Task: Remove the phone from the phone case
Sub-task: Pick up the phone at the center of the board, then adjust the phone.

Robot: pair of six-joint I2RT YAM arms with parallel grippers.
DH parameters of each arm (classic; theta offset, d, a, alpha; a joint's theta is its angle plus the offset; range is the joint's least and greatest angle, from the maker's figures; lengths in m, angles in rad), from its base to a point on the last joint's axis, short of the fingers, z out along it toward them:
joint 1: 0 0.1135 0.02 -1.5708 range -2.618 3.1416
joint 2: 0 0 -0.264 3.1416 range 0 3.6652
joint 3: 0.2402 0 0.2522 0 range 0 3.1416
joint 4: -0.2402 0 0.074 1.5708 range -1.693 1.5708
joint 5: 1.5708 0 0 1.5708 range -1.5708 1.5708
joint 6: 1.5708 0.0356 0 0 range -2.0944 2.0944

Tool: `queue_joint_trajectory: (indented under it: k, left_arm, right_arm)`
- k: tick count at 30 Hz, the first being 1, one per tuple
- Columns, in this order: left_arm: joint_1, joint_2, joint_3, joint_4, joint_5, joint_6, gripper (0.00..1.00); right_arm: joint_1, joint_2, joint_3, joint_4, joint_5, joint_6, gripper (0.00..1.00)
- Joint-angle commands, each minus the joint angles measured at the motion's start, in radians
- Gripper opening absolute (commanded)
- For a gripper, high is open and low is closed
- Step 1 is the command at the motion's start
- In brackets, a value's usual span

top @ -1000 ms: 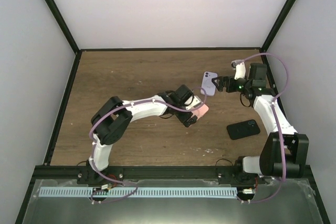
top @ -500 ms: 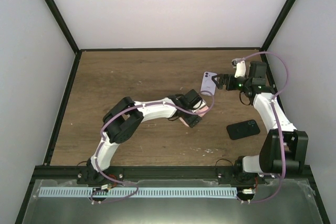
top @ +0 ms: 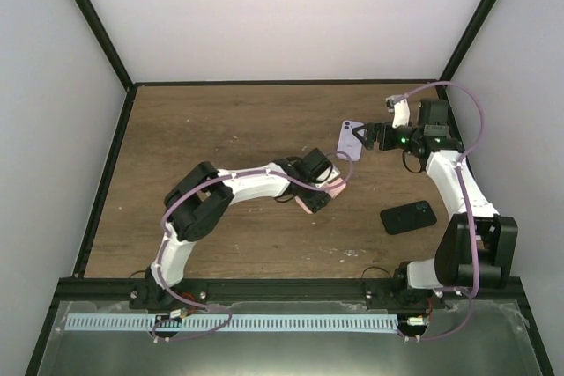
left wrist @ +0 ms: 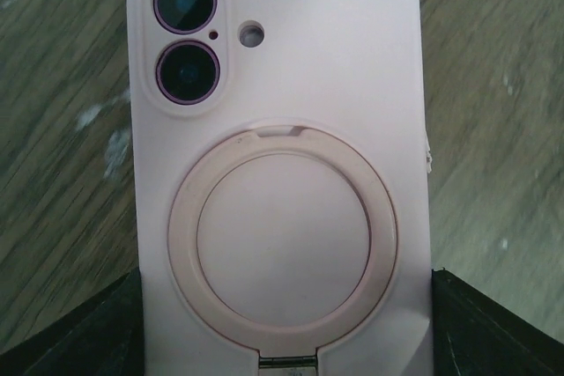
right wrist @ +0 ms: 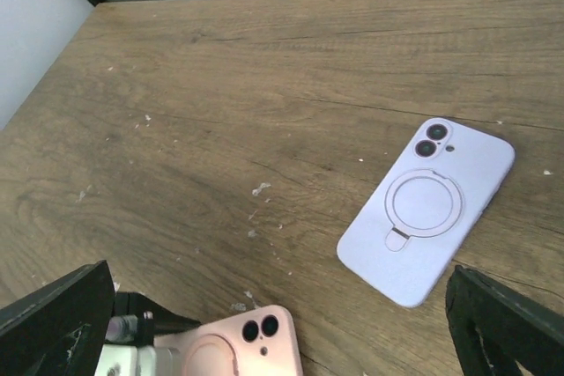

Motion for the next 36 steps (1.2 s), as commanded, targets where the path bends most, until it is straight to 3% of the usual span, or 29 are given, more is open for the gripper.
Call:
queue_joint_trajectory:
  k: [1,6,9,14,20,28,36]
  left_arm:
    - [0.033,-0.163,-0.063,0.062,0.079,0.047,0.45]
    - [0.108,-0.361,-0.162,0.125,0.342,0.094,0.44]
    - [0.181,-0.452,-0.179,0.115,0.542,0.11,0.42]
    - [0.289,-0.53,-0.158,0.005,0.783,0.187,0.41]
    - [0.393,-0.603,-0.19,-0.125,1.011,0.322,0.4]
    - [0.401,-0.62,-0.2,-0.308,1.189,0.521,0.4]
    - [0.399,-0.602,-0.181,-0.368,1.263,0.574,0.4]
  right_arm:
    - [-0.011,-0.003,0.068,-0.083,-0.083,-0.064,1.0]
    - [-0.011,0.006,0.085,-0.146,-0.304,-0.141,1.0]
    - [-0.011,-0.045,0.076,-0.17,-0.465,-0.297,1.0]
    - [-0.011,-0.127,0.096,-0.241,-0.519,-0.611,1.0]
    - [-0.011,-0.13,0.19,-0.468,-0.498,-1.084,1.0]
    - [0.061,-0.117,0.312,-0.626,-0.464,-1.538,0.96]
    - [0.252,-0.2,0.281,-0.667,-0.334,-1.74,0.81]
